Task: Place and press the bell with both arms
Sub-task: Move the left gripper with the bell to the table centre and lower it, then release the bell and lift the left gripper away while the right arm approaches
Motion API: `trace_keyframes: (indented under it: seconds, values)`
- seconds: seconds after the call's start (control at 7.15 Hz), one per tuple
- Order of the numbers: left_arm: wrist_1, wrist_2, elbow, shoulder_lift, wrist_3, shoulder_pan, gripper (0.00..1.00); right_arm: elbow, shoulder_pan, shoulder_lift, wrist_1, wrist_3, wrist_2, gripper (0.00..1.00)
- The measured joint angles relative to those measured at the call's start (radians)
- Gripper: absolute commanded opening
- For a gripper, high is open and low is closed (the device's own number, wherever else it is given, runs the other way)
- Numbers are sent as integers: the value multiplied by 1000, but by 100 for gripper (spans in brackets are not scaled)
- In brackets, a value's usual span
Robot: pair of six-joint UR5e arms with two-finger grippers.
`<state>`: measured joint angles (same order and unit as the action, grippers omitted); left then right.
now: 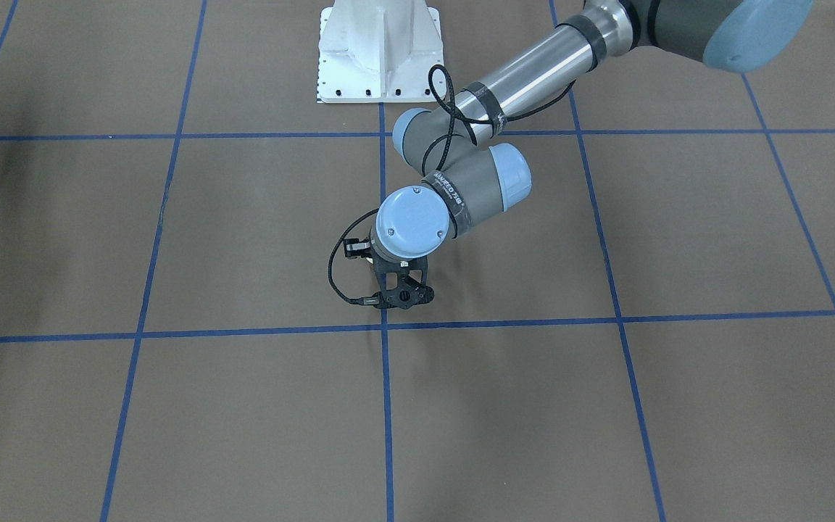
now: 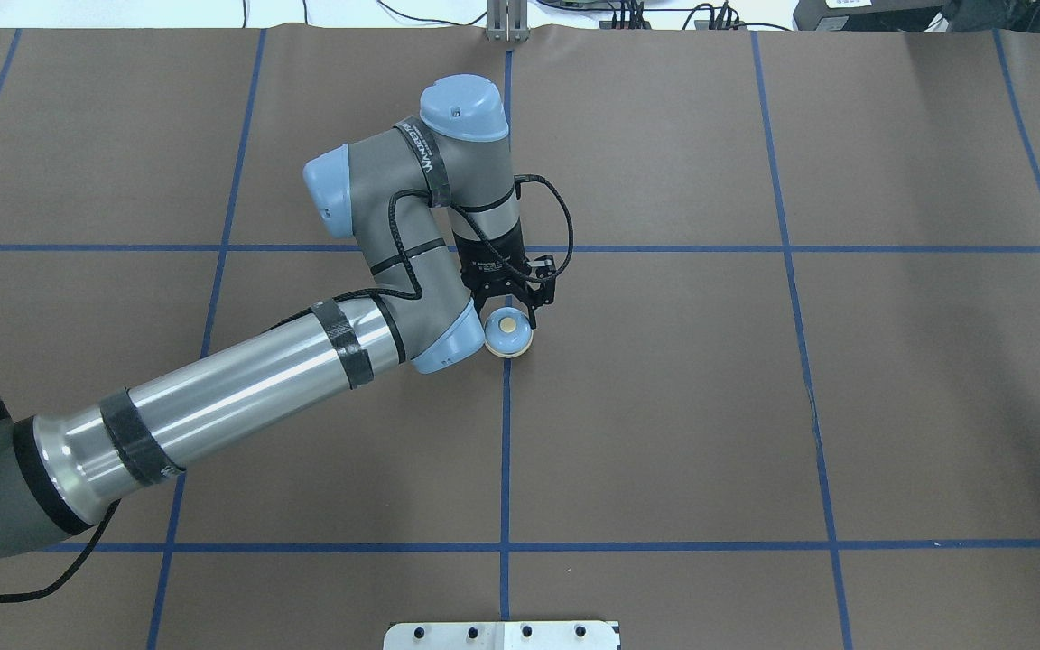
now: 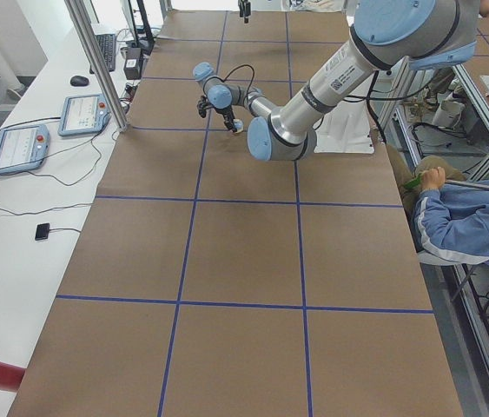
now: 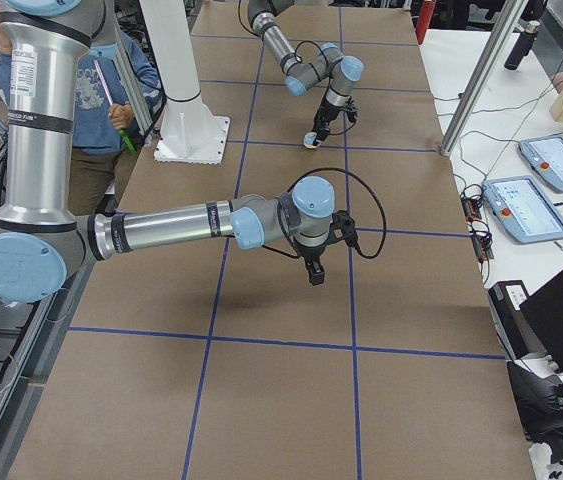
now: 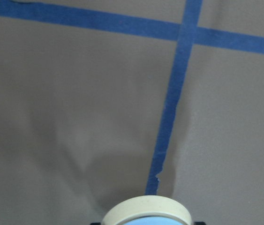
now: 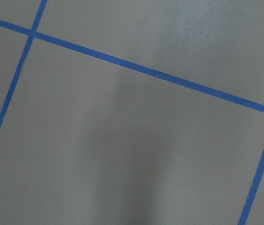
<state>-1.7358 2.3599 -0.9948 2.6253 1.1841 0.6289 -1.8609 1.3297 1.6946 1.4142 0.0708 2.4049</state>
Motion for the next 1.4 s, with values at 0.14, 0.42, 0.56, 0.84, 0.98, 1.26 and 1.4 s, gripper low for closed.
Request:
trace_keyframes:
  seconds: [0.14,0.42,0.56,0.84,0.98,1.26,1.4]
  values:
    - [-3,-10,4,1,1,-5,78,0,-13,-6,-2,15,0,100]
    - [-5,-32,6,2,1,-10,99,1,-66,-64,-4,120,-13,100]
    - [-5,-39,3,2,3,-9,99,1,-107,-112,-4,195,-36,100]
    - [-2,-29,-35,-6,38,27,99,1,-246,-262,-4,450,-129,100]
    - [5,1,-97,-37,49,61,99,1,-344,-350,-4,608,-201,100]
    - [14,63,-347,-235,51,144,98,11,-547,-505,-1,935,-345,74]
    - [14,74,-494,-374,41,185,95,32,-640,-582,5,1072,-429,35]
